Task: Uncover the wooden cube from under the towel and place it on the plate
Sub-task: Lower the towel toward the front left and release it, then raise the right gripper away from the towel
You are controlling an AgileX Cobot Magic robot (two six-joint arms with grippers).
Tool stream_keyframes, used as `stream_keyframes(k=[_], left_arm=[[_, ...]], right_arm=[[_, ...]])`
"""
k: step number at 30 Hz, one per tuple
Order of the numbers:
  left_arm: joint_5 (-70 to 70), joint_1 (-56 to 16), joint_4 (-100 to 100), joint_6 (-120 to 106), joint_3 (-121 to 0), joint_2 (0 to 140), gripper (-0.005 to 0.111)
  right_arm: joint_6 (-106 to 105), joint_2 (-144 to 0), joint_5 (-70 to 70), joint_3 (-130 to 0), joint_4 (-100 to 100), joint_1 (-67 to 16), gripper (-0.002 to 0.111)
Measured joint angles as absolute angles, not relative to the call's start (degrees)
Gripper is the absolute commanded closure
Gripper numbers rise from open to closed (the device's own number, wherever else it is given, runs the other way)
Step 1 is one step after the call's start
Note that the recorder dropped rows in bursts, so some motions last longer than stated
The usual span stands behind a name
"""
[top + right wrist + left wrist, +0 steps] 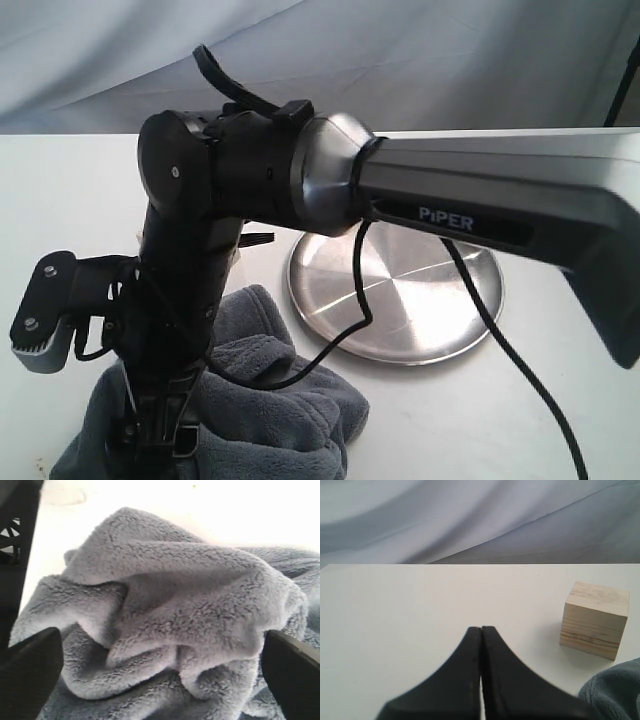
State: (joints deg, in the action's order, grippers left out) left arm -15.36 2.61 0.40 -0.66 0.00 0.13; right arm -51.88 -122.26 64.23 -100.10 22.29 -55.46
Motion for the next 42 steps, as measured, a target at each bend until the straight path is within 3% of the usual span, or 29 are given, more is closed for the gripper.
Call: stream_keyframes(k=[11, 17, 32, 42], left_arm=[[-15.36, 2.61, 0.4, -0.66, 0.0, 0.13, 0.107], [-15.36, 2.61, 0.4, -0.66, 0.0, 0.13, 0.107], [-15.36, 2.61, 0.4, -0.66, 0.0, 0.13, 0.107], [-15.36, 2.61, 0.4, -0.66, 0.0, 0.13, 0.107]], right_arm=[[-50.05, -117.42, 62.38, -100.06, 19.23, -55.46, 0.003], [-41.31, -112.52, 57.1, -100.06, 12.22, -55.46, 0.01], [-27.59, -100.69, 52.31, -100.06, 5.2, -54.79, 0.065], [-25.47, -95.68, 52.08, -100.06, 9.86, -48.27, 0.105]])
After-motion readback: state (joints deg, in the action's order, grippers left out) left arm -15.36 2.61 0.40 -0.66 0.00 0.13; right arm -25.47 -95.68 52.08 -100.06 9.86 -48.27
